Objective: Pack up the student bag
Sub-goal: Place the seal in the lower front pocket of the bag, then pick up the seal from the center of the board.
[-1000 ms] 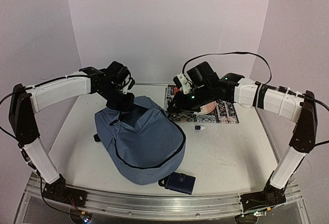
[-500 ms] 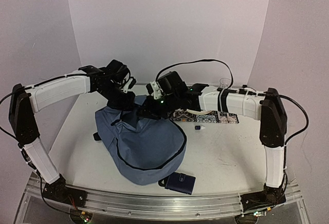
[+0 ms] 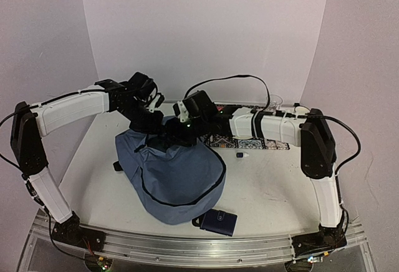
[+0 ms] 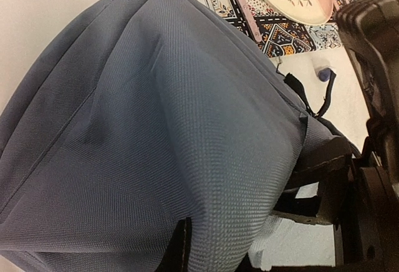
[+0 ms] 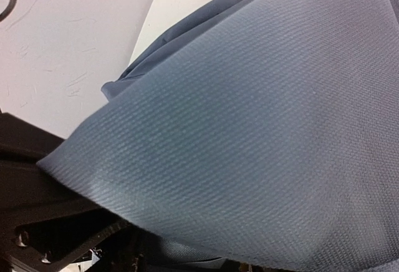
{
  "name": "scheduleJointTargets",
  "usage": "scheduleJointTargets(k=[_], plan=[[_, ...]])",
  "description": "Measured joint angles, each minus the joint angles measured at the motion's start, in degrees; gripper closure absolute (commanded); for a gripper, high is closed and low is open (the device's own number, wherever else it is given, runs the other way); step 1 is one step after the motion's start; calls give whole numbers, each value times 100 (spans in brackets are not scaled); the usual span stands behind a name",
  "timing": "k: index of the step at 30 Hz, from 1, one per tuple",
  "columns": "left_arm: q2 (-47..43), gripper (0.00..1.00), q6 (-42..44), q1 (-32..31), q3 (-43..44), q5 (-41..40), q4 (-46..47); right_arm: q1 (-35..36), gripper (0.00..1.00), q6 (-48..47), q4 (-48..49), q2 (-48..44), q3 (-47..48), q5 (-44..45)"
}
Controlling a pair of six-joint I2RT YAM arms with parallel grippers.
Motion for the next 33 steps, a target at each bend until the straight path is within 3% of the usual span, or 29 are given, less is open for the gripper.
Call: scheduleJointTargets(k=[5, 9, 21, 27, 33], plan=[[0, 100, 7, -7, 0, -92, -4, 23, 36, -410, 58, -71, -86, 42], [0, 100, 27, -30, 0, -235, -6, -7, 29, -917, 95, -597, -687, -17], [0, 100, 151, -44, -2, -545, -11, -896, 28, -2783, -763, -2561, -2049, 53], [-2, 100, 157, -44, -56, -617, -4, -1603, 28, -3568, -1413, -2610, -2518, 709], [-14, 100, 158, -46, -132, -680, 9, -1824, 29, -3971, -1585, -2158, -2688, 1266]])
